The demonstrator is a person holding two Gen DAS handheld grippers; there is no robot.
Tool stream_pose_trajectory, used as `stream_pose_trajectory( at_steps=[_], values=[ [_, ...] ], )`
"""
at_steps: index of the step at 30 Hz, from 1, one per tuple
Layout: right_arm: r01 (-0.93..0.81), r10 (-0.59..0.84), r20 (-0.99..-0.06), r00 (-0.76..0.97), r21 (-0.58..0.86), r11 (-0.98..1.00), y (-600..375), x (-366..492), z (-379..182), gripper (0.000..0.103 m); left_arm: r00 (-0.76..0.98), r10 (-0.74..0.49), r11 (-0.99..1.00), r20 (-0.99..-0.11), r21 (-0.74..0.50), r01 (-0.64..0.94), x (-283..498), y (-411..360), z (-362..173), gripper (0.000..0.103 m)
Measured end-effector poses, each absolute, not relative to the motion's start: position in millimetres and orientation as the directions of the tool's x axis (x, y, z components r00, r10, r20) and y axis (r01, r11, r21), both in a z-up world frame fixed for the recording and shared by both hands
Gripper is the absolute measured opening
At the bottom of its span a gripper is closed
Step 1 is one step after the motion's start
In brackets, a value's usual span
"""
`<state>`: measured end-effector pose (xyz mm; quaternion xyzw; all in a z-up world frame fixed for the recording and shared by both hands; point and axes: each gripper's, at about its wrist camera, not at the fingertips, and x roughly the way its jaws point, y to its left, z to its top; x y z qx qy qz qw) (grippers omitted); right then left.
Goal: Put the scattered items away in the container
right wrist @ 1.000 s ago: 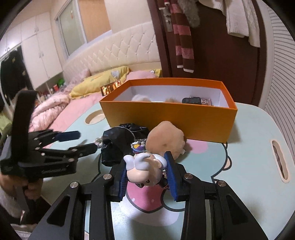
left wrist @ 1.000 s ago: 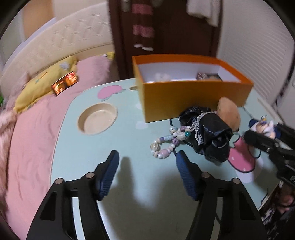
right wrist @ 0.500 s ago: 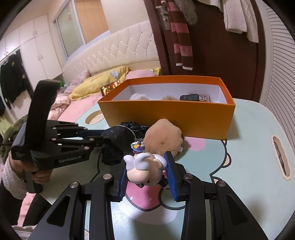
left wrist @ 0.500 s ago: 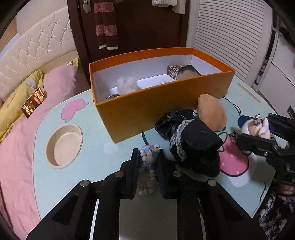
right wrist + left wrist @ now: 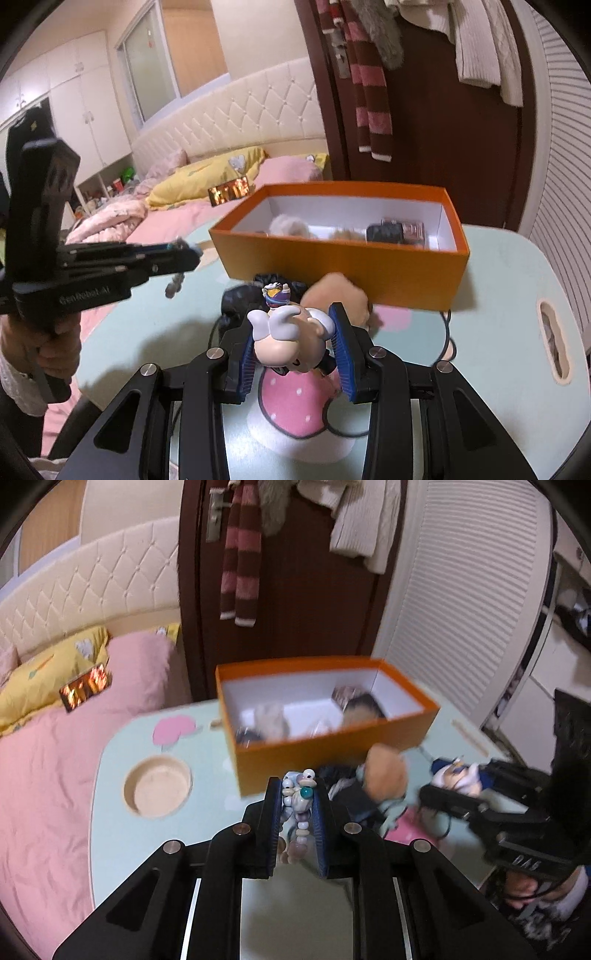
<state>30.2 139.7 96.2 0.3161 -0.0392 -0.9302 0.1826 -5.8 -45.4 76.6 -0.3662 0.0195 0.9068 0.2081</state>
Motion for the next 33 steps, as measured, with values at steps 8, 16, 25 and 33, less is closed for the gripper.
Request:
stream_pose_trajectory(
  at_steps=[8, 16, 25, 33],
  values=[
    [0.318, -0.343, -0.465, -0.816, 0.134, -0.939, 148, -2, 149, 0.035, -0.679, 0.373, -0.91, -0.632, -0.108, -0.4, -45, -26, 106, 0.017],
    [0.268, -0.309, -0.48, -0.821, 0.154, -0.951, 167, -62, 155, 0.035, -0.67, 0.342, -0.926, -0.659, -0.115, -0.36, -100, -9, 94, 0.017],
    [0.234, -0.306, -0.583, -0.753, 0.197, -0.952, 167, -113, 118, 0.042, -0.626, 0.296, -0.952, -0.721, -0.169, -0.255, -133, -7, 59, 0.033],
    [0.17, -0.246, -0.525, -0.815, 0.19, -0.967, 193, -101, 134, 0.058, -0.702, 0.314, -0.947, -0.639, -0.264, -0.183, -110, -47, 77, 0.071]
  ],
)
